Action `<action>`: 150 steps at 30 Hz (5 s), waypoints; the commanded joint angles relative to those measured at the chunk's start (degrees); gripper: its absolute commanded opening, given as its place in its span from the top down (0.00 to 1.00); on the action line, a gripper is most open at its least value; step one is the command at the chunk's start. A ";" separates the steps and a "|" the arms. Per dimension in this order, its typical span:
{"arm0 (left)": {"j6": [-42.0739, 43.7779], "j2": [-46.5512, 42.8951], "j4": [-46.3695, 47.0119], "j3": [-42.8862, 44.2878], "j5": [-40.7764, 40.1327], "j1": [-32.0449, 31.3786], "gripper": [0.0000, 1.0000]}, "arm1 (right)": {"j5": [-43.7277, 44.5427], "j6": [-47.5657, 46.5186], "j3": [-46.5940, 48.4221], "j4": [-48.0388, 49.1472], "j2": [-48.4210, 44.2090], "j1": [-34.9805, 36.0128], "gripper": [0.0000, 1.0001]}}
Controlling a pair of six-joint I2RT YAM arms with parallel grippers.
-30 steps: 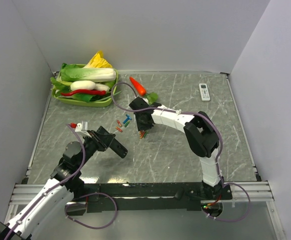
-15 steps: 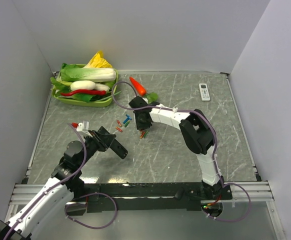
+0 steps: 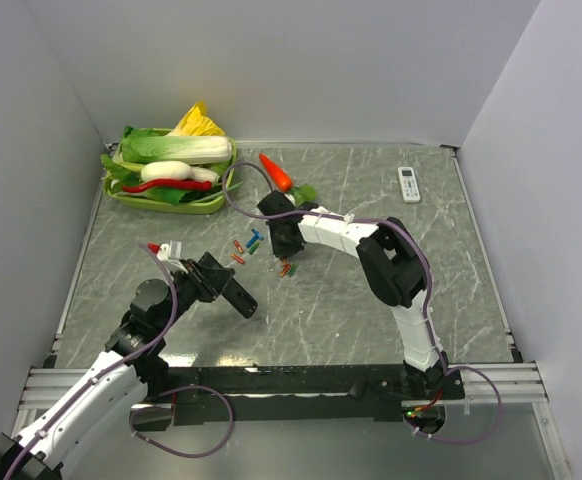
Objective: Load the batteries into the remote control
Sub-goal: Pick up the battery from the center of the board, then load the battery into the remote control.
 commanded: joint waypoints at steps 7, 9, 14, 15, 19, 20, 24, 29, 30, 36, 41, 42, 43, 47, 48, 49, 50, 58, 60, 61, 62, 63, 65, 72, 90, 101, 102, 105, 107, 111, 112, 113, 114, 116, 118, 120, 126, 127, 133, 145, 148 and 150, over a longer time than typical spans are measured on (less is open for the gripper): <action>-0.99 6.00 14.43 2.07 5.47 0.14 0.98 | 0.20 -4.82 -9.24 10.81 -11.72 -0.73 1.00; -1.43 7.59 17.25 2.33 5.92 0.14 0.98 | -0.32 -5.79 -11.98 14.68 -17.67 -0.73 1.00; -3.19 14.44 27.53 3.65 8.46 0.32 0.98 | -1.20 -9.92 -20.85 22.93 -30.87 -0.73 1.00; -3.97 15.59 29.46 3.91 9.08 0.32 0.98 | -1.46 -11.31 -23.30 24.26 -35.25 -0.64 1.00; -5.91 23.04 37.55 6.45 13.12 1.02 0.98 | -6.37 -15.54 -29.56 31.29 -45.64 -0.55 1.00; -6.35 24.37 40.61 7.07 14.96 1.28 0.98 | -7.00 -16.24 -30.79 32.35 -47.40 -0.38 1.00; -8.28 30.35 45.99 11.03 19.00 1.81 0.98 | -11.04 -20.19 -35.45 37.36 -55.75 0.59 1.00; -9.60 36.25 49.43 16.30 21.65 1.99 0.98 | -15.17 -23.02 -38.00 40.09 -60.42 3.04 1.00; -10.21 37.65 50.65 16.92 22.44 1.99 0.98 | -16.22 -23.71 -38.35 40.35 -61.04 3.31 1.00; -13.55 41.87 54.52 21.14 24.29 2.08 0.98 | -18.69 -24.68 -39.23 42.55 -61.83 4.72 1.00; -14.09 42.67 54.27 23.16 24.82 2.16 0.98 | -19.31 -25.57 -39.94 43.25 -61.83 4.98 1.00; -14.09 42.67 54.27 23.25 24.64 2.16 0.98 | -19.48 -25.57 -40.03 43.34 -61.92 4.98 1.00; -14.26 42.67 53.92 23.34 24.56 2.16 0.98 | -19.92 -25.57 -40.11 43.52 -62.10 5.07 1.00; -15.49 43.11 54.96 23.25 23.59 2.16 0.98 | -20.54 -25.66 -40.12 43.35 -62.27 5.25 1.00; -15.84 43.28 55.14 23.34 23.59 2.16 0.98 | -20.54 -25.66 -40.20 43.34 -62.27 5.25 1.00; -16.02 43.37 55.14 23.51 23.59 2.16 0.98 | -20.63 -25.83 -40.20 43.26 -62.10 5.34 1.00; -16.20 43.29 55.32 23.52 23.41 2.16 0.98 | -20.63 -25.92 -40.20 43.17 -62.01 5.34 1.00; -18.13 43.28 56.64 23.43 22.27 2.25 0.98 | -21.59 -26.71 -40.38 41.77 -61.92 5.60 1.00; -18.39 43.28 56.64 23.52 22.18 2.25 0.98 | -21.51 -27.06 -40.47 41.33 -62.10 5.60 1.00; -18.39 43.28 56.64 23.52 22.27 2.25 0.98 | -21.51 -27.15 -40.55 40.89 -62.36 5.69 1.00; -18.39 43.28 56.64 23.52 22.18 2.25 0.98 | -21.51 -27.32 -40.90 40.71 -62.54 5.51 1.00; -18.48 43.28 56.64 23.52 22.18 2.25 0.98 | -21.33 -27.50 -40.91 40.45 -62.62 5.60 1.00; -18.83 43.46 56.99 23.60 22.36 2.34 0.98 | -20.89 -28.11 -40.91 39.22 -62.80 5.51 1.00; -18.92 43.46 56.90 23.87 23.06 2.34 0.98 | -19.31 -30.93 -40.64 35.70 -63.07 5.60 1.00; -19.10 42.93 56.02 24.04 23.41 2.34 0.98 | -20.01 -30.31 -40.12 35.35 -61.13 5.60 0.88; -17.87 43.20 54.27 24.57 24.29 2.34 0.98 | -22.38 -30.58 -38.45 34.29 -59.90 5.69 0.81; -17.87 43.20 54.27 24.66 24.38 2.43 0.98 | -22.47 -30.66 -38.36 34.20 -59.73 5.60 0.80; -17.78 43.28 54.09 24.75 24.55 2.34 0.98 | -22.65 -30.58 -38.09 34.12 -59.37 5.60 0.78; -17.78 43.37 54.18 24.92 24.82 2.34 0.98 | -22.74 -30.40 -37.83 34.03 -59.20 5.60 0.77; -17.78 43.55 54.35 24.92 24.82 2.34 0.98 | -22.39 -30.05 -37.83 34.03 -59.02 5.60 0.72; -17.95 43.64 54.53 24.92 24.82 2.34 0.98 | -22.12 -29.96 -37.83 34.11 -59.02 5.60 0.72; -17.87 43.72 54.53 25.01 24.90 2.34 0.98 | -22.03 -29.96 -37.74 34.03 -58.94 5.60 0.70; -17.95 43.81 54.62 25.01 24.99 2.34 0.98 | -21.86 -29.96 -37.74 33.94 -58.93 5.60 0.70; -18.22 43.99 55.05 25.10 25.26 2.34 0.98 | -21.86 -29.79 -37.66 33.85 -58.93 5.60 0.69; -18.39 44.16 55.23 25.19 25.52 2.34 0.98 | -21.68 -29.79 -37.65 33.76 -58.76 5.60 0.68; -18.39 44.25 55.32 25.27 25.70 2.34 0.98 | -21.51 -29.70 -37.65 33.85 -58.93 5.60 0.68; -18.74 44.16 55.76 24.92 25.61 2.34 0.98 | -20.45 -29.79 -37.65 33.68 -59.99 5.60 0.59; -18.83 44.34 55.85 24.92 25.61 2.34 0.98 | -20.28 -29.87 -37.65 33.59 -60.08 5.51 0.57; -19.54 44.43 57.16 24.57 26.13 2.34 0.98 | -18.43 -30.23 -38.01 33.50 -61.57 5.51 0.51; -19.98 44.16 57.43 24.31 26.57 2.34 0.98 | -16.32 -31.02 -37.92 32.89 -63.42 5.60 0.35; -19.89 44.16 56.99 24.57 26.84 2.34 0.98 | -15.01 -31.71 -37.74 32.89 -64.29 5.60 0.34; -19.89 44.16 56.64 24.57 27.01 2.34 0.98 | -14.74 -32.42 -37.48 30.95 -65.08 5.60 0.33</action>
